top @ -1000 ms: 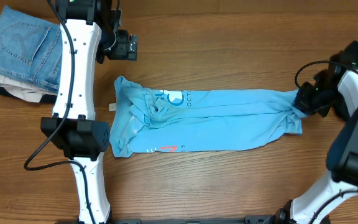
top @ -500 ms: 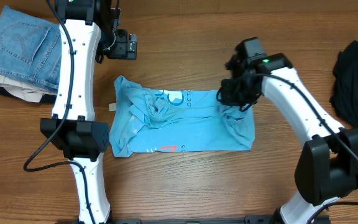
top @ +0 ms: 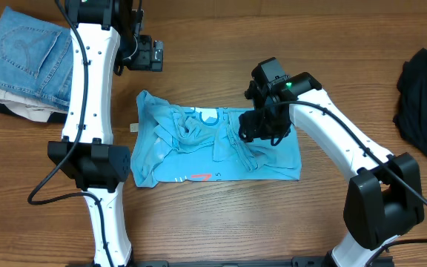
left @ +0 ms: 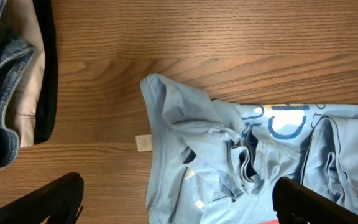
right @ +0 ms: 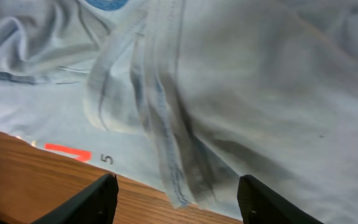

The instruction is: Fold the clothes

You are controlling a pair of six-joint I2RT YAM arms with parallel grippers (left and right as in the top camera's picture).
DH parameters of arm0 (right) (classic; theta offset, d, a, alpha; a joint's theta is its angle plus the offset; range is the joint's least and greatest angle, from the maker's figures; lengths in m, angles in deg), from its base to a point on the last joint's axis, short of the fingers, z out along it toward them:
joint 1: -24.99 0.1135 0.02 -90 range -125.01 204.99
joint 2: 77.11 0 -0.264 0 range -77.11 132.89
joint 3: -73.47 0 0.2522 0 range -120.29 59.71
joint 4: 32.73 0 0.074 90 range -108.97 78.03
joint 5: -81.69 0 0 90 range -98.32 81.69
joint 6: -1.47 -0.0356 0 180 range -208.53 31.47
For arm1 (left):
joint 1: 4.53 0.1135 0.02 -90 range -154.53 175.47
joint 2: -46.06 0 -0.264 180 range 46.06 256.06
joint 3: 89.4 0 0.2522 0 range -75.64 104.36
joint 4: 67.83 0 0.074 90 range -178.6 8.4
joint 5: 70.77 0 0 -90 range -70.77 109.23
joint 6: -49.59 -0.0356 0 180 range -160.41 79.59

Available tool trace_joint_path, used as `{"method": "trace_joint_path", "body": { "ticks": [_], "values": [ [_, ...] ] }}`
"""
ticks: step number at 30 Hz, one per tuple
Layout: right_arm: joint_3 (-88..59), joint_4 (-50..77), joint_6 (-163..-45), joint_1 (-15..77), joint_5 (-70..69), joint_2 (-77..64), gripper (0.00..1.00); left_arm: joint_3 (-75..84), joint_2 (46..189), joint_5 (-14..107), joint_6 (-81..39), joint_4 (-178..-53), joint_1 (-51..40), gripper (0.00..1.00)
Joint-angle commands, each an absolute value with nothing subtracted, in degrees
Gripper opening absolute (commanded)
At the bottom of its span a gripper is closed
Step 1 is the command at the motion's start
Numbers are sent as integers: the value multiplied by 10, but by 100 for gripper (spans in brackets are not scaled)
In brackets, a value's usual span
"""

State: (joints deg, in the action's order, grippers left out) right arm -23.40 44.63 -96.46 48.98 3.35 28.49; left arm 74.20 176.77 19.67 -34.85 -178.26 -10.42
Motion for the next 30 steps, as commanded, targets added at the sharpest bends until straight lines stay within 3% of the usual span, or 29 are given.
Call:
{"method": "trace_joint_path", "body": {
  "ticks": [1, 4, 7, 14, 18, 22, 26, 30],
  "values": [
    [-243, 446, -986, 473, -12, 288, 66, 743, 1746, 247, -358, -1784, -104, 100],
    [-273, 449, -993, 400, 0, 288, 81, 682, 1746, 325, -368, -1784, -105, 99],
    [-281, 440, -980, 324, 28, 288, 87, 580, 1746, 343, -370, -1784, -106, 95],
    [-281, 432, -956, 281, 44, 288, 90, 451, 1746, 334, -380, -1771, -106, 91],
    [-281, 427, -956, 281, 44, 288, 91, 414, 1746, 332, -433, -1722, -100, 91],
    [-281, 424, -956, 283, 44, 288, 91, 411, 1746, 339, -562, -1635, -107, 94],
    [-281, 430, -956, 283, 44, 288, 91, 411, 1746, 335, -667, -1627, -150, 90],
    [-281, 438, -956, 283, 44, 288, 91, 411, 1756, 301, -660, -1605, -174, 82]
  ]
}}
